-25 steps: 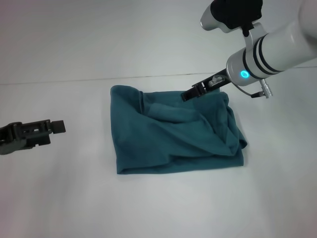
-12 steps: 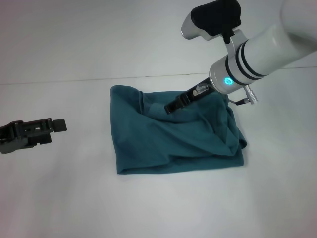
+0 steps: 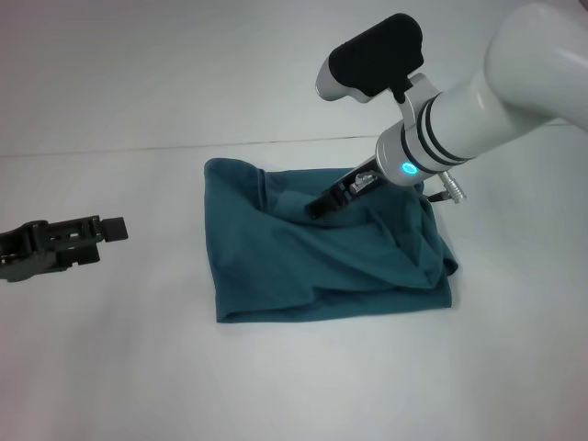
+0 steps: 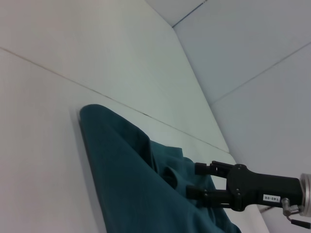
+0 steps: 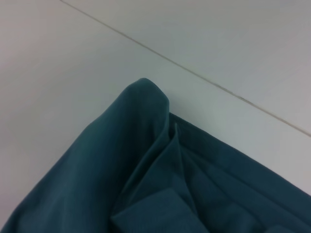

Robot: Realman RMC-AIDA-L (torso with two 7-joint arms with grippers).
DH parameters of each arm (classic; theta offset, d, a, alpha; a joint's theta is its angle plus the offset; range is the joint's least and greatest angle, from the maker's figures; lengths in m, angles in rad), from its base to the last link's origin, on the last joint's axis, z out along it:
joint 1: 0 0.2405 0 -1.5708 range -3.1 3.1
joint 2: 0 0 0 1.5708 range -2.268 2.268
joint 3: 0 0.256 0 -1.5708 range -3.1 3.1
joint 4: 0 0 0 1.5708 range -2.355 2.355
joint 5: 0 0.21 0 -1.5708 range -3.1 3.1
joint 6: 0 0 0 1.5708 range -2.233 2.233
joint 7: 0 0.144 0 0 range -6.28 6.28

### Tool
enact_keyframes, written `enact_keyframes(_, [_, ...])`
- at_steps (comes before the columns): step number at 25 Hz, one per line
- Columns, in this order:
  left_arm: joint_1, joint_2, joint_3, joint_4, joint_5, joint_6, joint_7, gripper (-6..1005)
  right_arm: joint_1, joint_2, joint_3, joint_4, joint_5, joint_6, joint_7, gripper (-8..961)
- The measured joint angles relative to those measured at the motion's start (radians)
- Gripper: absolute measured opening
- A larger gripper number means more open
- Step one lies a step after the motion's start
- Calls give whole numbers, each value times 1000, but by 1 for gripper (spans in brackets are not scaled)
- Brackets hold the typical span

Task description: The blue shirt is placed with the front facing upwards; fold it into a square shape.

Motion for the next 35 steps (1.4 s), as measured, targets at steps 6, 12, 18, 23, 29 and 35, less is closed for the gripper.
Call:
enact_keyframes(6, [-3,0,0,-8,0,-8,0,885,3,1,-22,36,55,19,-14,826])
enact_keyframes(12, [-9,-1,0,-12,0,-10,0,886,25,1,-52,79,79,22,-7,825])
enact_keyframes(18, [-14,0,1,-19,0,-10,0,886,27,-1,-52,75,79,16,0,530])
enact_keyframes(23, [-15,1,0,-26,0,-11,0,886,26,-3,-52,75,79,11,9,296])
enact_keyframes(29, [-16,1,0,-26,0,-12,0,886,20,-8,-52,61,74,-16,36,112])
enact_keyframes(35, [-16,1,0,-25,0,-12,0,885,-18,-8,-49,-26,74,-53,56,43])
